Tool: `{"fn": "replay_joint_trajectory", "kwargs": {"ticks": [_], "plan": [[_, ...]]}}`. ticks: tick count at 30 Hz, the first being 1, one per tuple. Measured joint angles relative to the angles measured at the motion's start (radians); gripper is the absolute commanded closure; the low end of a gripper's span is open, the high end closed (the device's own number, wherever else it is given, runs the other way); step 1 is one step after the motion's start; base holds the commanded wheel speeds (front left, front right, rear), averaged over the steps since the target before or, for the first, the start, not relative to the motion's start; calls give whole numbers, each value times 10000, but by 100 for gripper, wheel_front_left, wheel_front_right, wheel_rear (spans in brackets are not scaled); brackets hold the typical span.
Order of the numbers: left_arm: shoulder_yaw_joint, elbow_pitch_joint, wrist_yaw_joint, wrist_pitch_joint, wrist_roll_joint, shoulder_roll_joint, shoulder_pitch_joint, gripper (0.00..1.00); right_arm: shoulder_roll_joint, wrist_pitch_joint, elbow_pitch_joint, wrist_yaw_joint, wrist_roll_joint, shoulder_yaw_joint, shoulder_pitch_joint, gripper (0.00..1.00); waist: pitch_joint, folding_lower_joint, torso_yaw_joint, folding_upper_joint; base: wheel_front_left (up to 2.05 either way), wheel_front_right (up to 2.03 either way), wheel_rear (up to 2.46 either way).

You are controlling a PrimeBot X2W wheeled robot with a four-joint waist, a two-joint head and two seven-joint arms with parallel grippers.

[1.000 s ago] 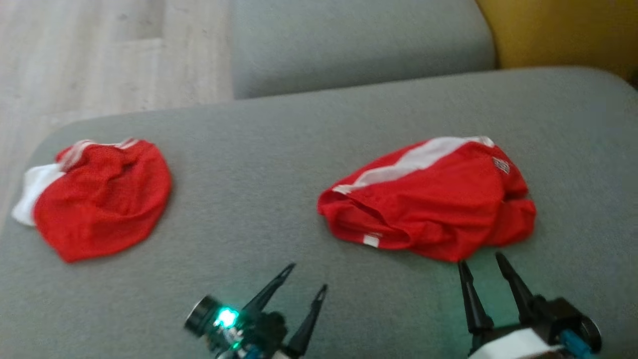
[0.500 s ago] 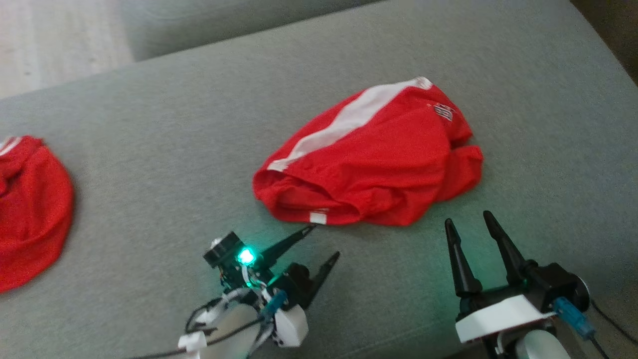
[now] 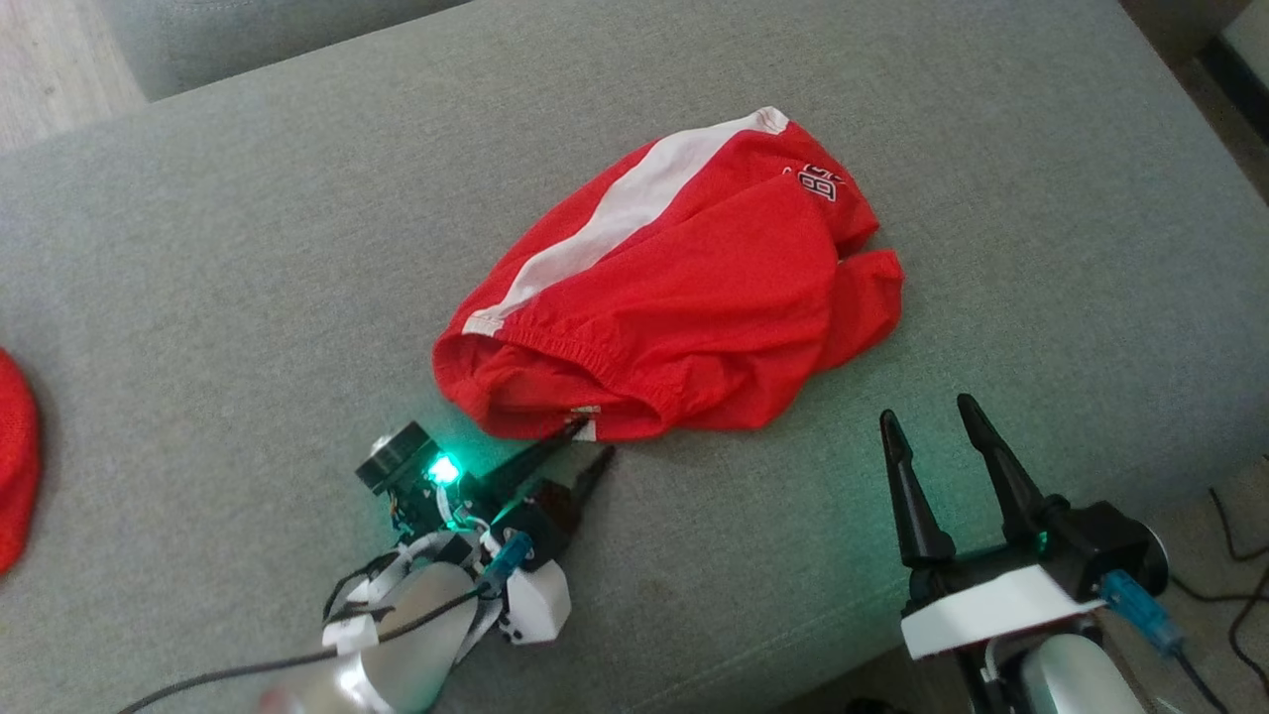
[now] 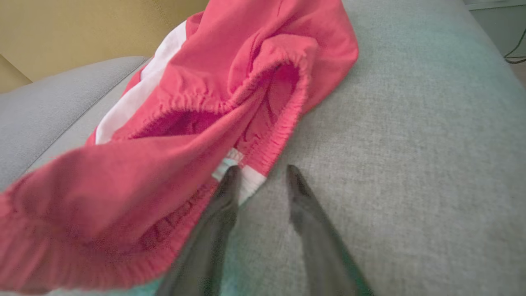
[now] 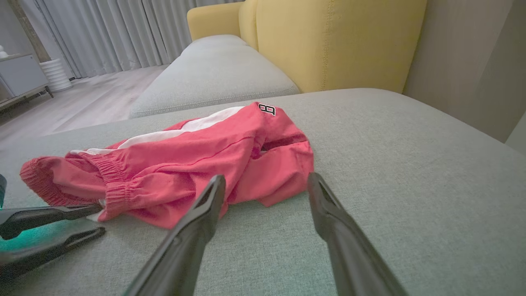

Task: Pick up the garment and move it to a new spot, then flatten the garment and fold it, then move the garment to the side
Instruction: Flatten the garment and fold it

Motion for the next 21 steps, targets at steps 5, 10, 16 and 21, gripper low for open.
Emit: {"fn": "replay_joint_trajectory", "kwargs": {"ticks": [5, 10, 16, 21], "plan": [[-153, 73, 82, 0, -196, 6, -137, 100, 0, -2, -2, 0, 0, -2, -11, 0, 27, 0, 80, 0, 0, 0, 0], [-224, -153, -71, 31, -708, 56, -95, 100, 0, 0, 6, 0, 0, -10, -148, 0, -138, 0, 194, 0, 0, 0, 0], [-236, -1657, -663, 35, -1965, -79, -41, 100, 0, 0, 52, 0, 0, -61, -134, 0, -657, 0, 308, 0, 0, 0, 0], [-982, -3348, -738, 203, -5273, -303, -199, 100, 0, 0, 123, 0, 13, -109, 375, 0, -1454, -2, 362, 0, 0, 0, 0]]}}
